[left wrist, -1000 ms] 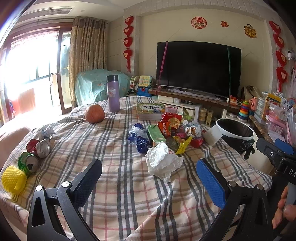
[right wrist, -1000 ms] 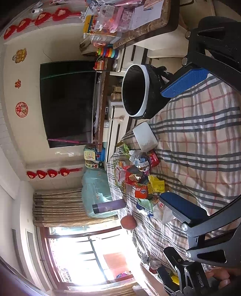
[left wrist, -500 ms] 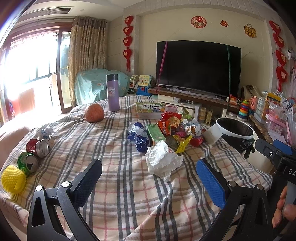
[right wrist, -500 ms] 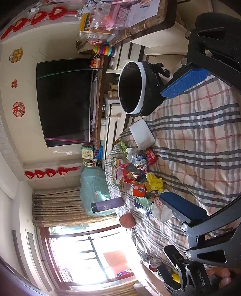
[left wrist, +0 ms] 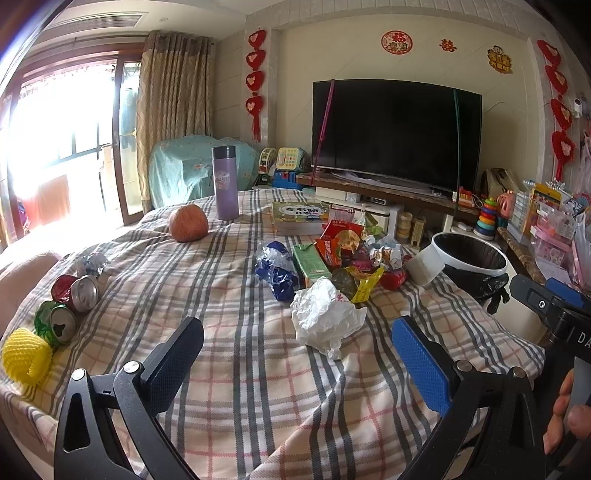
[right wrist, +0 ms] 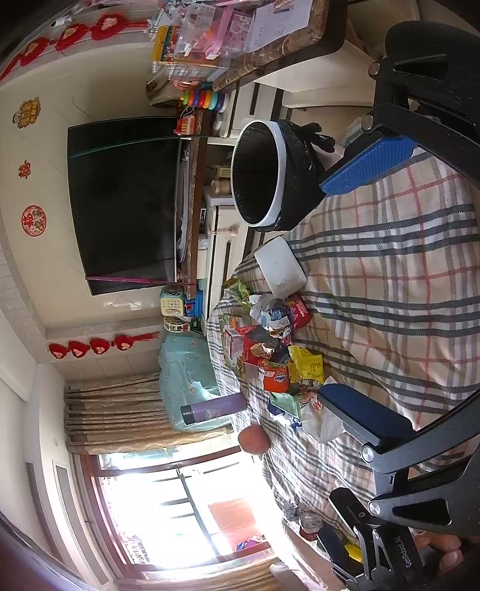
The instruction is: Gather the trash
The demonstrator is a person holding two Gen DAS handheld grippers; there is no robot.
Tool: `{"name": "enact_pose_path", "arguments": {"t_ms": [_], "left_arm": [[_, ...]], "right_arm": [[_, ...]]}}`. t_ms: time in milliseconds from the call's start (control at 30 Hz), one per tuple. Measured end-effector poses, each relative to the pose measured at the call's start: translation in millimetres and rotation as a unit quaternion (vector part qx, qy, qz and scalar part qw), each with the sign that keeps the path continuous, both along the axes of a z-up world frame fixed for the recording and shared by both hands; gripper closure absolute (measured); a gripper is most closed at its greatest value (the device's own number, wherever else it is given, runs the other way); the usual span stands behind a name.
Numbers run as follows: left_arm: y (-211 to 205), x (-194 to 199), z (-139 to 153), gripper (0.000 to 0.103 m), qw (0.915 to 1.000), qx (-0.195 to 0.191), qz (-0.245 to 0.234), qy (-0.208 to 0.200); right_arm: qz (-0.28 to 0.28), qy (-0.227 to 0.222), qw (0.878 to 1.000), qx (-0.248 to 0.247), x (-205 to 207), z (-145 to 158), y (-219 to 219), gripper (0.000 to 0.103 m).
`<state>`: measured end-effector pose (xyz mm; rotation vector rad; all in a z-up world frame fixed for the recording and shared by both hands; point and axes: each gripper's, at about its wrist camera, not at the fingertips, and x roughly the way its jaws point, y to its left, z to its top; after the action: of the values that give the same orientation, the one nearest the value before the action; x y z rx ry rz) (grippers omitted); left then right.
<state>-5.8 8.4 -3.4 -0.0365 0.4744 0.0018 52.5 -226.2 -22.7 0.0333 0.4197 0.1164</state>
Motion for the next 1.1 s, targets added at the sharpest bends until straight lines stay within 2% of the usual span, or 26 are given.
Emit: {"name": "enact_pose_path", "arguments": {"t_ms": [533,1100], "left_arm": [[0.8,0.9,-4.7,0.001,1.0,0.0,0.0,0.007],[2.6,48.8,-10.8,0.002,0.9973,-0.001,-0.007,0.074]], "right_arm": [[0.002,0.005,1.0,0.002,1.5,-1.8,1.2,0.0],[0.023,0.058,0.998,0.025,29.5,-13.0,-0.7,0.0]]}}
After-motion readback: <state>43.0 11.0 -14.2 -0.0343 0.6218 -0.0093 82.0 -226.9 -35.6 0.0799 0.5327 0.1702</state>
